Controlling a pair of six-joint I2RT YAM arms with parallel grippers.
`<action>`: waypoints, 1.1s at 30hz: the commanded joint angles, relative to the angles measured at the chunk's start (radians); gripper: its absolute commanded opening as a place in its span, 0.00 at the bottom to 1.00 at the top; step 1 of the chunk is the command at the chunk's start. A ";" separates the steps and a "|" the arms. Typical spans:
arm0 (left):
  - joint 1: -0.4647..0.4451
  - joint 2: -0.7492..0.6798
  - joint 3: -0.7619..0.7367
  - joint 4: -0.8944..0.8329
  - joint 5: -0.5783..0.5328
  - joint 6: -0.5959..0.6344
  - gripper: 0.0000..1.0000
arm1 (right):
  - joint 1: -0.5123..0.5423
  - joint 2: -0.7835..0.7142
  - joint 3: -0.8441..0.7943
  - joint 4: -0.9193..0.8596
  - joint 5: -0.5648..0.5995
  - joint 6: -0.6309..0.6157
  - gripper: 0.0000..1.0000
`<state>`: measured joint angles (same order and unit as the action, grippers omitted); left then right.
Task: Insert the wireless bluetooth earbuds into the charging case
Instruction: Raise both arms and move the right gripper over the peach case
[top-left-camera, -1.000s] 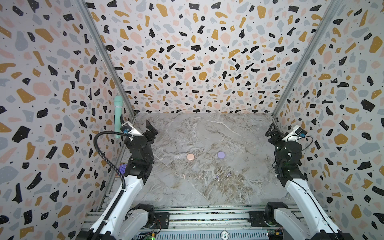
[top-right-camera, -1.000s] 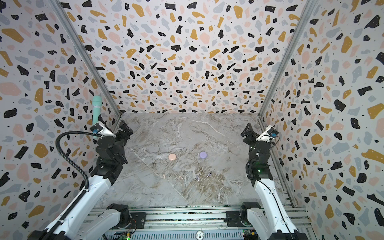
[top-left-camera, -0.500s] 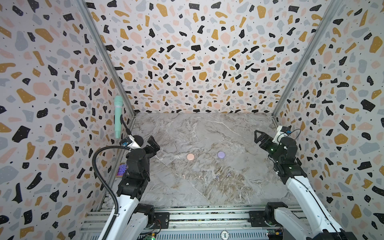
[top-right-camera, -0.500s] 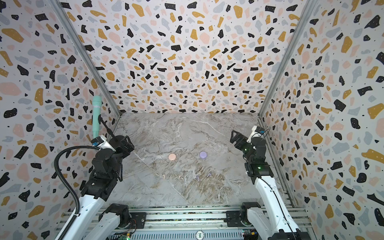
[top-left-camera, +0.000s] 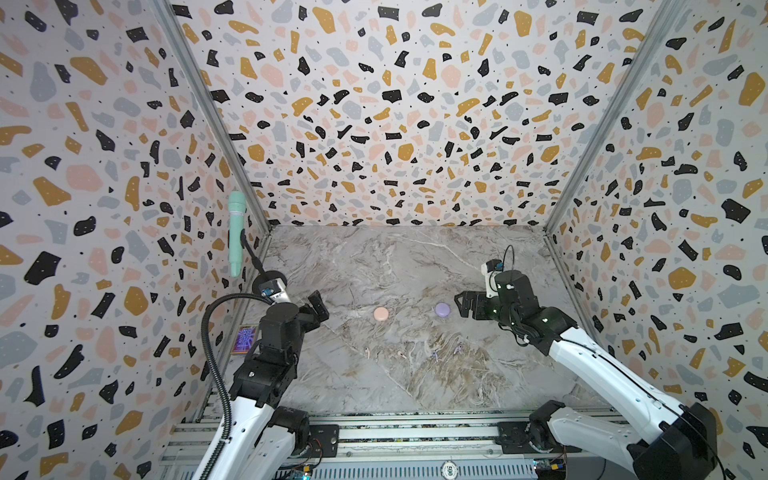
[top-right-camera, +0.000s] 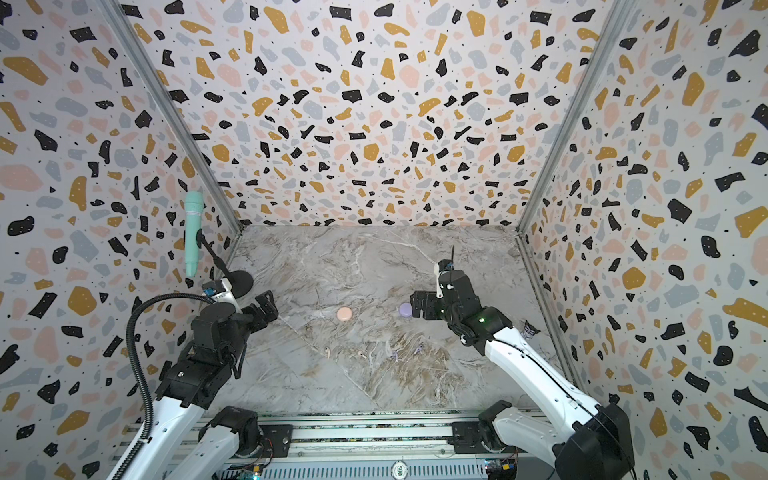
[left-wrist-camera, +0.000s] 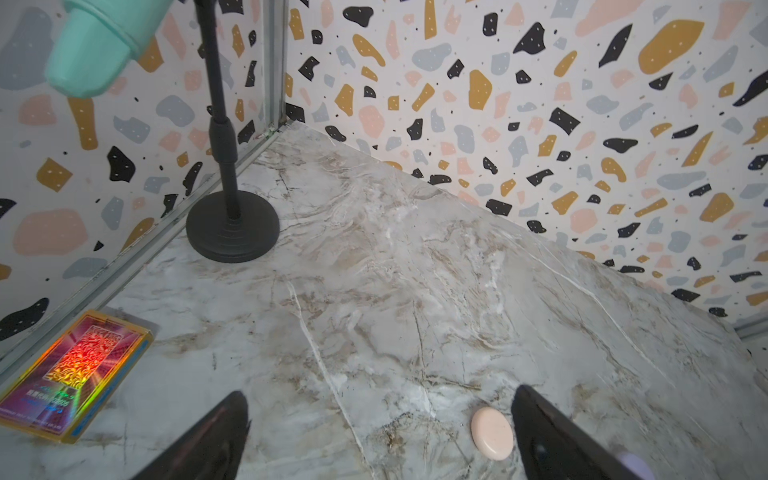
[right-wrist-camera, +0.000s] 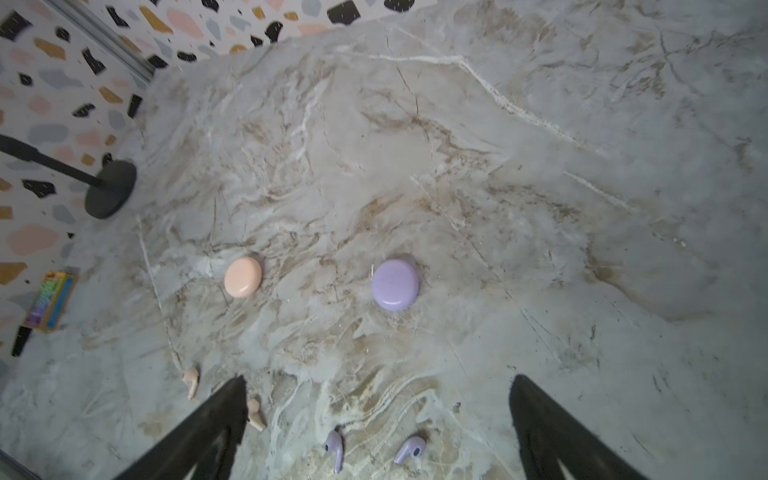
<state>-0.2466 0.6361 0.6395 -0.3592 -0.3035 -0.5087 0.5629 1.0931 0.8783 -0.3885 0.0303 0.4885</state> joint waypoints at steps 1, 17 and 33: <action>-0.025 0.066 0.002 0.003 0.040 0.034 1.00 | 0.049 -0.008 0.054 -0.087 0.070 -0.023 0.99; -0.040 0.143 0.048 -0.042 -0.042 0.027 1.00 | 0.223 0.281 0.178 -0.072 0.054 -0.032 0.99; -0.040 0.049 0.021 -0.020 -0.094 0.006 1.00 | 0.389 0.650 0.519 -0.170 0.144 0.066 0.99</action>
<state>-0.2836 0.6910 0.6571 -0.3973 -0.3824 -0.4953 0.9306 1.7084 1.3106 -0.4919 0.1318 0.5240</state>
